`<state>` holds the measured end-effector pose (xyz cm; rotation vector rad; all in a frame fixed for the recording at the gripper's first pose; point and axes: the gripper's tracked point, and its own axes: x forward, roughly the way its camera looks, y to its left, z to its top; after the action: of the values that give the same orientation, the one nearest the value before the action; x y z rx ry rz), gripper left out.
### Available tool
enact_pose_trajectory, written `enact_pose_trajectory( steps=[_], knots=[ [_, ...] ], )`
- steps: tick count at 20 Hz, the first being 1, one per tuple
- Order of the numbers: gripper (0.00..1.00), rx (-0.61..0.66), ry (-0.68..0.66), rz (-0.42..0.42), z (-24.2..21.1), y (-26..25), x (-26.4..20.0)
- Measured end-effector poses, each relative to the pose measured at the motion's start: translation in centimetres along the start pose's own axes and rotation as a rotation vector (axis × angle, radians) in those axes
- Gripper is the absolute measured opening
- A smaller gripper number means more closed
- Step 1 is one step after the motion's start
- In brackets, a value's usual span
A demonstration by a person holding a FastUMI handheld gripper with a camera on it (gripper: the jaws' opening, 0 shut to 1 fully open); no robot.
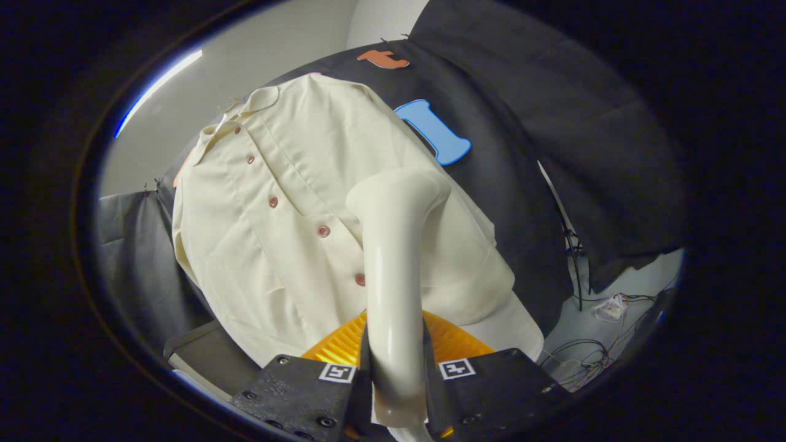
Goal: Iron the clothes twice with a garment steamer, once on the left side and once on the right side.
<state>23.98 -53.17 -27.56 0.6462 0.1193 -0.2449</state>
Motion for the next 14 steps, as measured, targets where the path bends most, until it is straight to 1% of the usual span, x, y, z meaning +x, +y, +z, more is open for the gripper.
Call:
enact_pose_trajectory(
  steps=[7, 14],
  knots=[
    [0.35, 0.031, 0.043, -0.055, -3.4, -2.6, -1.6],
    [0.35, 0.064, 0.076, -0.107, -6.0, -3.3, -4.2]
  ],
)
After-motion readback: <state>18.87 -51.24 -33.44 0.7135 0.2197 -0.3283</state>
